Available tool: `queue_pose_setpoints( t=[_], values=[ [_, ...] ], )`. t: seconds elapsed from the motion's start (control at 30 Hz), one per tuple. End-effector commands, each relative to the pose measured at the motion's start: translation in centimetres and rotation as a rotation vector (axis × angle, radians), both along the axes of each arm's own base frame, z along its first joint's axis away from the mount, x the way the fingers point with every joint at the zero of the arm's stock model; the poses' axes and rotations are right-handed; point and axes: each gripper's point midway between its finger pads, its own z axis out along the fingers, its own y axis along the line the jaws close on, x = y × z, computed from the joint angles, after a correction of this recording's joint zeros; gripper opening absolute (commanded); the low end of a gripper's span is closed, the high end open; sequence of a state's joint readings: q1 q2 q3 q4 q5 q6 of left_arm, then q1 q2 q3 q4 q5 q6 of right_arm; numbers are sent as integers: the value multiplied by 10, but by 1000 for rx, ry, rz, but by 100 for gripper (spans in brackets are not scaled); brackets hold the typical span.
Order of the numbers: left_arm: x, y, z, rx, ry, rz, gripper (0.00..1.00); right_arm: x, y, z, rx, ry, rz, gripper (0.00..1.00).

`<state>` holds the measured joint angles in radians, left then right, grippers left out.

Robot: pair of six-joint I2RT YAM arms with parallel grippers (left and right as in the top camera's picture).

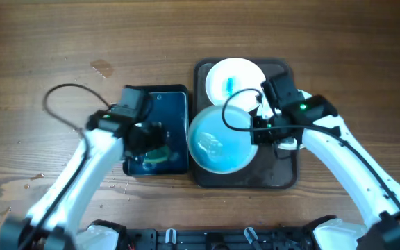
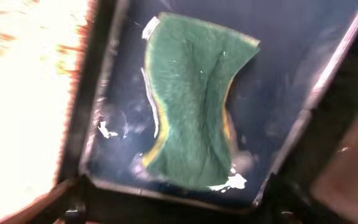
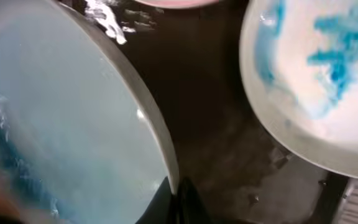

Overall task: Clean dirty plates on tray and stack at the side
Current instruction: 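Lift the scrubbed plate with the right gripper and tilt it over the water tray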

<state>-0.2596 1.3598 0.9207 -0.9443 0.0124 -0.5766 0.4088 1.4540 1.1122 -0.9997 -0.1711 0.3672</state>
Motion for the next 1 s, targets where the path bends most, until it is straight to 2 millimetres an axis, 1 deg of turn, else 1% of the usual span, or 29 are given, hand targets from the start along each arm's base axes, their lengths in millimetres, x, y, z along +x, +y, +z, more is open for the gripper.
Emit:
queue_pose_setpoints(
  t=[0.0,0.03,0.07,0.13,0.17,0.2,0.23,0.27,0.3,0.33,0.43,0.5,0.53,0.57,0.6,0.7,0.87,0.97],
  values=[
    [5,21,56,-40,-176,80,100,14,42,45,37,-127,124,4],
    [0,28,70,-50,-227,104,100,21,67,49,42,-138,157,4],
    [-5,33,83,-57,-276,122,100,25,80,45,30,-143,181,4],
    [-13,37,100,-69,-345,134,100,43,111,25,6,-176,185,4],
    [-16,38,108,-75,-378,133,100,52,121,16,-5,-203,179,4],
    [-17,38,112,-79,-398,133,100,61,124,10,-33,-234,138,4],
    [-18,38,115,-81,-413,133,100,71,120,8,-82,-283,92,4],
    [-19,38,118,-84,-424,133,100,81,117,16,-143,-370,72,4],
    [-19,38,118,-84,-426,133,100,85,116,28,-193,-450,68,4],
    [-19,38,118,-84,-426,133,100,85,116,45,-258,-550,83,4],
    [-19,38,118,-83,-423,133,100,68,120,95,-420,-792,76,4],
    [-19,38,118,-83,-423,133,100,57,120,119,-494,-903,60,4],
    [-19,38,118,-83,-423,133,100,47,121,137,-557,-993,46,4],
    [-19,38,118,-83,-423,133,100,41,123,145,-593,-1037,52,4],
    [-19,38,118,-83,-423,133,100,32,125,158,-653,-1107,60,4],
    [-19,38,118,-83,-423,133,100,22,129,168,-688,-1161,63,4],
    [-19,38,118,-83,-423,133,100,20,132,169,-723,-1160,118,4],
    [-19,38,118,-83,-423,133,100,20,128,175,-761,-1184,103,4]
  ],
)
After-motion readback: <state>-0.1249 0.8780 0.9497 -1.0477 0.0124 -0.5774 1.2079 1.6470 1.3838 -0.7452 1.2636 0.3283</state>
